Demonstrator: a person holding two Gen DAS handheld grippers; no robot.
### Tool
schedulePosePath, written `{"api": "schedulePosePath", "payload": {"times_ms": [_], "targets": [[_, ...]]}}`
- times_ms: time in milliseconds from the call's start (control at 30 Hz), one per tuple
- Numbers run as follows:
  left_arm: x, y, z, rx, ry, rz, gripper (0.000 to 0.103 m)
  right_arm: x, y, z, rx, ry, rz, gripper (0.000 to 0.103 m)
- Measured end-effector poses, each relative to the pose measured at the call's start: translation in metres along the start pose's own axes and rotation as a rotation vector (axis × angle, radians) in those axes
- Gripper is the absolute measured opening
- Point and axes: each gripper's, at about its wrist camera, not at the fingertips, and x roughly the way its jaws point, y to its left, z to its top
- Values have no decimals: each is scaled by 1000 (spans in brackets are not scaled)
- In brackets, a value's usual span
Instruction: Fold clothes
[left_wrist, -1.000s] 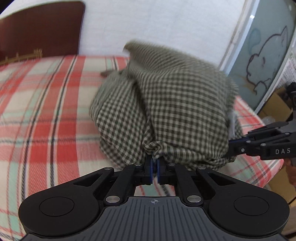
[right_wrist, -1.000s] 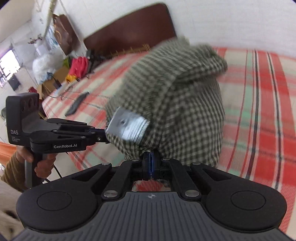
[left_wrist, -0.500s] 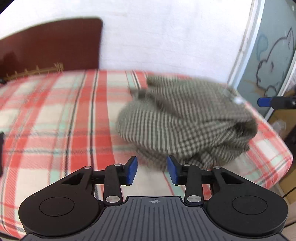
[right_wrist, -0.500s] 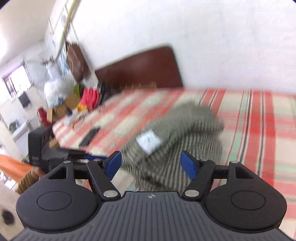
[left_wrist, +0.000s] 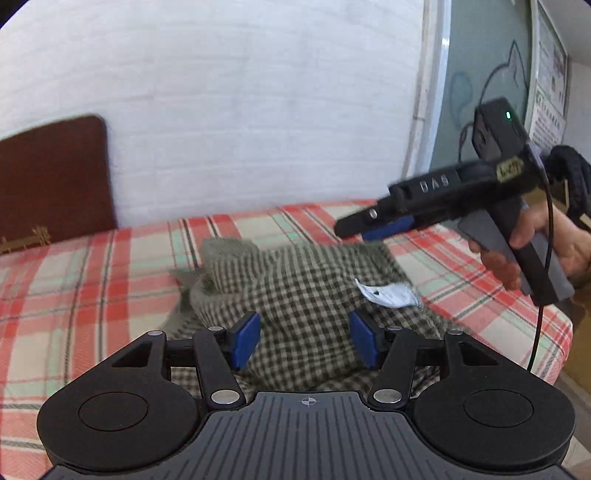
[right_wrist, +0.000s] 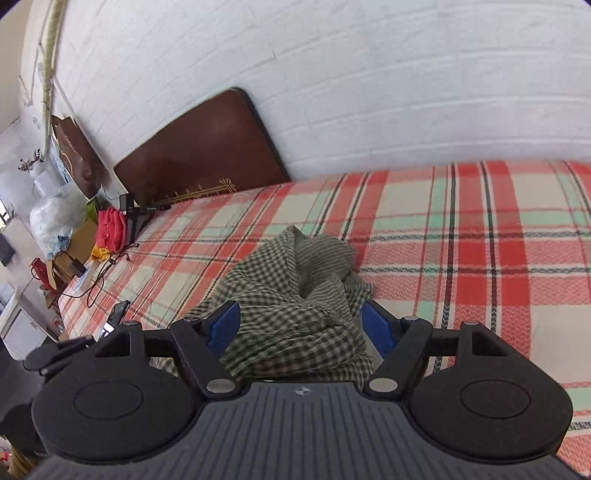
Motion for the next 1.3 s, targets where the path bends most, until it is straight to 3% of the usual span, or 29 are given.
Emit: {"api": "schedulePosePath", "payload": {"times_ms": [33,200,233,267,333,500,567,633,767,867,933,1100,1300], "targets": [[3,1,-4,-12,19,-25,12,3,-3,2,7,11,7,77],[-4,5,-26,-4,55,-44,4,14,-9,4,24,75,58,74],[-5,8,-30,-12,66,-45,3,15,-8,3,23,82,73,61],[-5,10,-34,-23,78,-44,3,15,-5,2,20,87,86,37],[-5,14,-41,-45,97,-44,2,14,2,1,14,87,102,8],[-12,22,-48,-83,99,-59,3,-9,34,5,-67,52,141,5],[-20,31,-47,-130,90,-61,25,-24,47,7,-98,19,171,5],[-30,42,-46,-180,78,-64,36,-41,62,6,-132,-7,206,5],[-65,67,-34,-273,32,-46,39,-49,85,-10,-189,18,245,5],[-80,70,-17,-229,13,-1,45,-45,99,-27,-218,65,271,5],[-83,65,-3,-168,-3,12,58,-42,108,-38,-237,96,289,5],[-80,38,24,-40,-16,-67,80,-36,130,-66,-285,175,333,5],[-50,10,34,43,51,-86,80,-33,141,-83,-306,206,356,5]]}}
